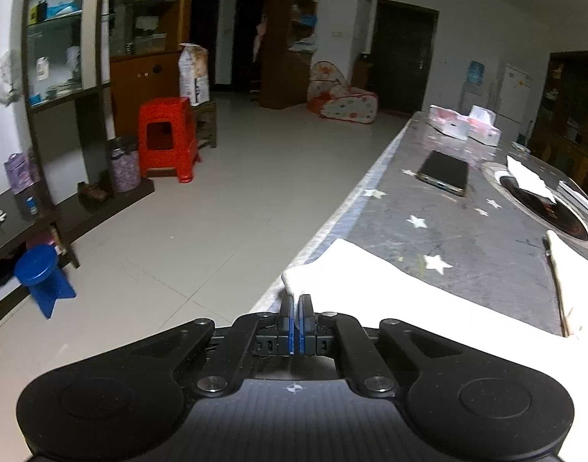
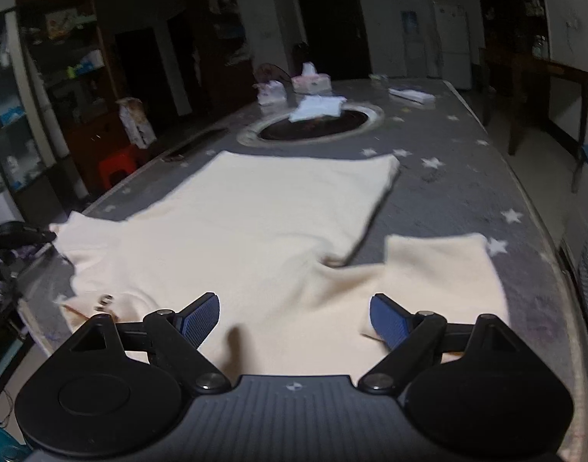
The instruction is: Fold clothes
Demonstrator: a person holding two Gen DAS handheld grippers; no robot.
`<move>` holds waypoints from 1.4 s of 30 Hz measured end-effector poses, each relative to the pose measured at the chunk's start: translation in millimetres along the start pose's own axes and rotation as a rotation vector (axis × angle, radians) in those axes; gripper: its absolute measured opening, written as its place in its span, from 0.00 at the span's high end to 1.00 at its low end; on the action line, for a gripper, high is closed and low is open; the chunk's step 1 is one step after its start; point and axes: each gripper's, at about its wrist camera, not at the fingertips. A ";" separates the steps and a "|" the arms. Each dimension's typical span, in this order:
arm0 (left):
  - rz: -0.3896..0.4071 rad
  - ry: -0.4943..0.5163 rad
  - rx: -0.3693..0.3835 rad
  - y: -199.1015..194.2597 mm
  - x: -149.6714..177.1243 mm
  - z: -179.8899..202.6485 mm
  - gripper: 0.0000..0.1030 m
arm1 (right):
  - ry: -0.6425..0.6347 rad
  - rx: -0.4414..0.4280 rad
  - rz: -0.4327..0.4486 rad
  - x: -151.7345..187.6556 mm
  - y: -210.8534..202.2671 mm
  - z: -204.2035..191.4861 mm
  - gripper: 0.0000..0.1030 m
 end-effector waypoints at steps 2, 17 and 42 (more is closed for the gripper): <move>0.002 -0.003 -0.008 -2.0 2.9 -4.3 0.98 | 0.000 -0.043 -0.014 0.7 4.6 -3.1 0.15; -0.004 -0.002 -0.045 -5.6 6.6 -11.6 0.97 | 0.019 0.433 -0.012 4.0 -9.9 65.0 0.16; 0.013 0.166 0.264 -57.9 9.8 49.2 0.91 | 0.028 0.386 -0.015 -2.0 -8.8 66.7 0.14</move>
Point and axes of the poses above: each gripper's, at about its wrist camera, not at the fingertips, and y roughly the way its jaws point, z to its right, x to its underside, and after that the axes turned 7 degrees about -x, right-handed
